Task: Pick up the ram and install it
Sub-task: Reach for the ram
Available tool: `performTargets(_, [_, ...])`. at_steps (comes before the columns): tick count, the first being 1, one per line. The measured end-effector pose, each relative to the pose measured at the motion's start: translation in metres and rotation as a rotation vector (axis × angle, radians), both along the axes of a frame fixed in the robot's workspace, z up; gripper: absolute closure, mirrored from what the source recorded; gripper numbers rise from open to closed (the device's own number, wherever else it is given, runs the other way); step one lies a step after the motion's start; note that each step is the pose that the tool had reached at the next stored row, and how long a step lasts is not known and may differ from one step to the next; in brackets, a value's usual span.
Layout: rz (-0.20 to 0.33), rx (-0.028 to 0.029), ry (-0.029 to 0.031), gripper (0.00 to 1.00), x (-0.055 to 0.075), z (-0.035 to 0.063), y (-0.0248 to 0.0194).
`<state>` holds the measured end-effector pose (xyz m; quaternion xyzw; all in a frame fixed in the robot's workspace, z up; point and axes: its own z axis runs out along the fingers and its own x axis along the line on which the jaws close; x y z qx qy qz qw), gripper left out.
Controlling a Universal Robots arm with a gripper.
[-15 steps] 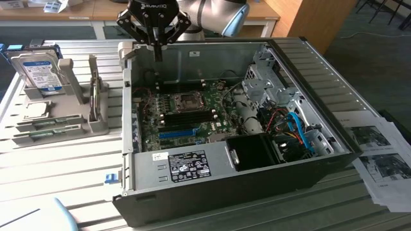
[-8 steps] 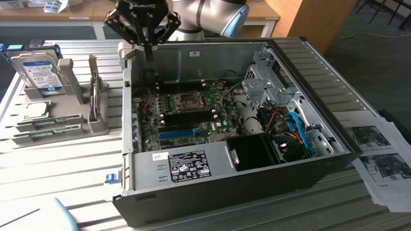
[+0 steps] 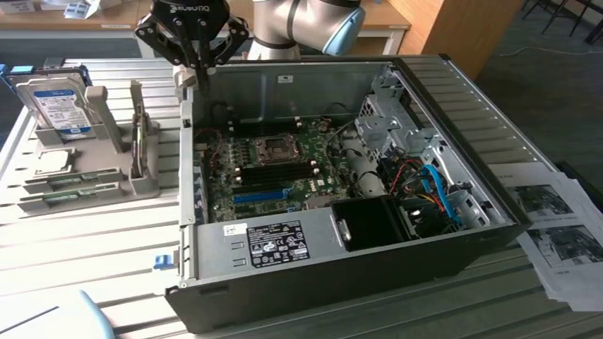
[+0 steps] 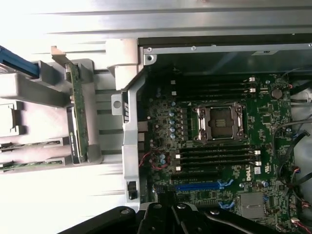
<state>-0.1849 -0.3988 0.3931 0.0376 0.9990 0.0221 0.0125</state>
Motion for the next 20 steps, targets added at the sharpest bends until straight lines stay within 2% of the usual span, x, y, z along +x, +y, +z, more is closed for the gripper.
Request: performTargets(20, [0.0, -0.0001, 0.0001, 0.91, -0.038, -0.0001, 0.0])
